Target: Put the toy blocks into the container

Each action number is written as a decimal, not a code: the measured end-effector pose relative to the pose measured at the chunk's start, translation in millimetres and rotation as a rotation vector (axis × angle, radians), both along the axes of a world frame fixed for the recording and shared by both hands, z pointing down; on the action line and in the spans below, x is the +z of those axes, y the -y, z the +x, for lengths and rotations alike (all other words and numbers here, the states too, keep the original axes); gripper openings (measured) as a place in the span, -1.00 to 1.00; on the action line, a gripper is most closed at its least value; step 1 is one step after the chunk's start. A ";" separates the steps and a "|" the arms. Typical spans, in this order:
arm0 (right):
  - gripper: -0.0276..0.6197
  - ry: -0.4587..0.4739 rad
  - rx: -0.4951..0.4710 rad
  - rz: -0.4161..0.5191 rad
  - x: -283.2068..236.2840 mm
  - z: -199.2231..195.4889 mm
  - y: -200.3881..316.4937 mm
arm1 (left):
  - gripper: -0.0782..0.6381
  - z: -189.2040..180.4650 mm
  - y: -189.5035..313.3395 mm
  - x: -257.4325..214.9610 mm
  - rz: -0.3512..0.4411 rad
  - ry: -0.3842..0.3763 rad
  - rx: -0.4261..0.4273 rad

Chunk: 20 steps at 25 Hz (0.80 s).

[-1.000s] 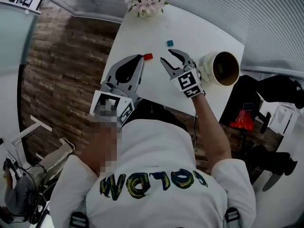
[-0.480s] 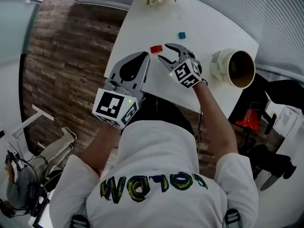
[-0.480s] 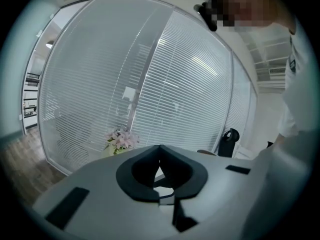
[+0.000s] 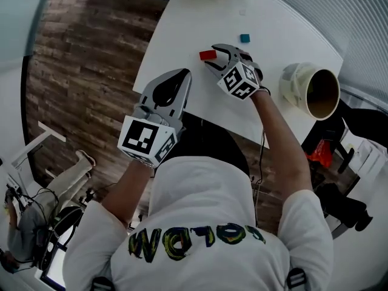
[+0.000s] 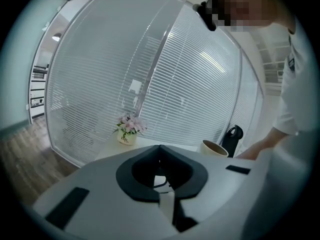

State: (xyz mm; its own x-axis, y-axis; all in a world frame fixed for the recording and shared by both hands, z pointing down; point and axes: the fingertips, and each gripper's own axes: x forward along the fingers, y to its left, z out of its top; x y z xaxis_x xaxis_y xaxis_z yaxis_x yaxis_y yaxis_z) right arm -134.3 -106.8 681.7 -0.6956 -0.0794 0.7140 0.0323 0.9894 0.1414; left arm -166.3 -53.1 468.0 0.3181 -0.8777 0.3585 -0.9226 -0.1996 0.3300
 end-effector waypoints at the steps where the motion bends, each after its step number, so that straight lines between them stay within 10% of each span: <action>1: -0.20 -0.005 -0.008 0.001 4.0 -2.2 0.8 | -0.75 -1.8 -1.7 3.5 -0.006 -0.002 -0.004; 20: -0.42 0.016 -0.014 -0.104 5.3 -12.6 -6.3 | -0.75 -11.1 -5.0 11.6 -0.019 -0.021 -0.025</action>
State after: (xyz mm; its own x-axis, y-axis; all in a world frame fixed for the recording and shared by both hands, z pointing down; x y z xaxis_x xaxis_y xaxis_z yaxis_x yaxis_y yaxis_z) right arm -146.9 -100.5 687.0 -0.7076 0.0041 0.7066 0.0446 0.9982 0.0389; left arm -177.5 -48.1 479.6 0.3041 -0.8783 0.3689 -0.9201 -0.1705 0.3526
